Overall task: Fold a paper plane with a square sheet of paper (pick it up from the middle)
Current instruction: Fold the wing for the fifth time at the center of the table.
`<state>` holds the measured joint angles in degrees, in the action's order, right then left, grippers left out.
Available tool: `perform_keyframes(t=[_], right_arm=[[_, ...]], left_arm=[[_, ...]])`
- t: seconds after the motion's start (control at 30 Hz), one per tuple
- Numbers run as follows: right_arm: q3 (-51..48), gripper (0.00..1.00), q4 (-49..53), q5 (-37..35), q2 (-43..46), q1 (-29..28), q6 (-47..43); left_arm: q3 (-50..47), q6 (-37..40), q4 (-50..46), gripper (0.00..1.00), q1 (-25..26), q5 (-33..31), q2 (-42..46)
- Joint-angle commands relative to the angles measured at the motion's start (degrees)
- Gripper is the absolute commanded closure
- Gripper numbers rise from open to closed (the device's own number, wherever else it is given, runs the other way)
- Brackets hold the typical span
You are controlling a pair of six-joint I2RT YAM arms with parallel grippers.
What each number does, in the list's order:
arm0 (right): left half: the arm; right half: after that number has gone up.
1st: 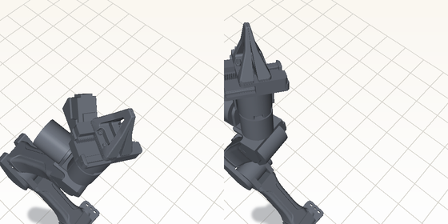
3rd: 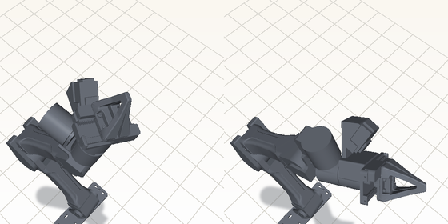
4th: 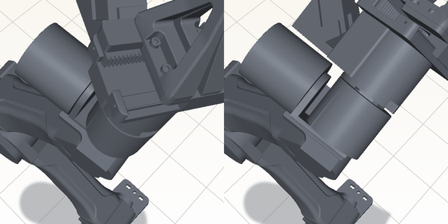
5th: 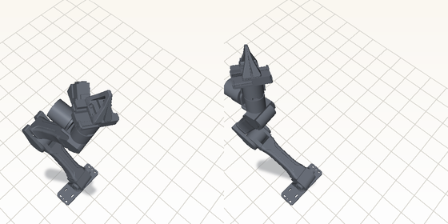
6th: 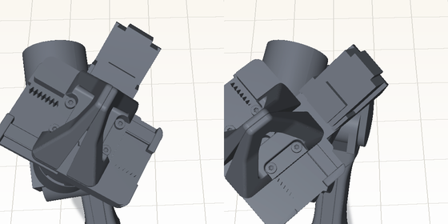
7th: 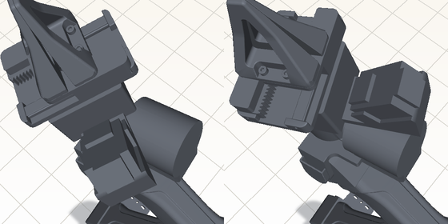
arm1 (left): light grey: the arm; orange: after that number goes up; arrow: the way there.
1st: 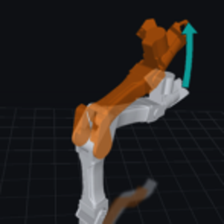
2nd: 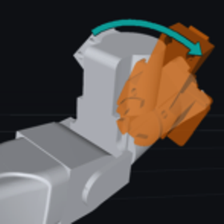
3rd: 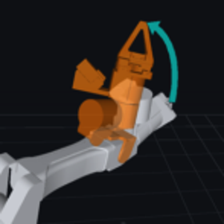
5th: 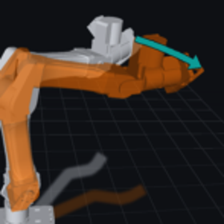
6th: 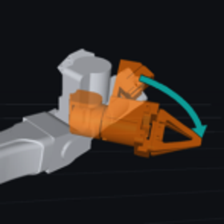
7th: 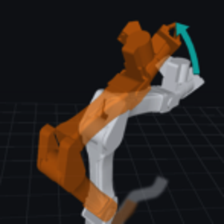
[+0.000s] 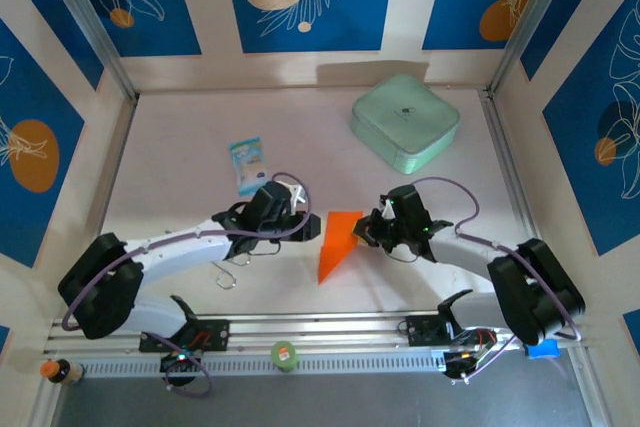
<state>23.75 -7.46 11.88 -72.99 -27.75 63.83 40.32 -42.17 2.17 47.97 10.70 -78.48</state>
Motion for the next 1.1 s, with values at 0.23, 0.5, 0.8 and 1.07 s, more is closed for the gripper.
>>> perform_keyframes(t=[0.23, 0.5, 0.8, 1.07], right_arm=[[-0.9, 0.99, 5.2, -6.2, 5.1, -1.8, 6.3], [-0.3, 1.00, 6.0, -7.4, 4.9, -3.2, 8.0], [-0.7, 1.00, 3.7, -7.9, 3.6, -4.1, 9.6], [-1.1, 1.00, 4.5, -10.3, 4.3, -4.9, 11.9]], left_arm=[[-2.5, 7.1, 6.0, 0.72, 5.0, -7.4, 2.1], [-3.1, 11.9, 6.3, 0.71, 10.0, -13.0, 2.9], [-4.3, 15.1, 9.2, 0.70, 12.3, -15.2, 2.0], [-5.1, 17.5, 12.5, 0.70, 13.0, -14.9, 1.2]])
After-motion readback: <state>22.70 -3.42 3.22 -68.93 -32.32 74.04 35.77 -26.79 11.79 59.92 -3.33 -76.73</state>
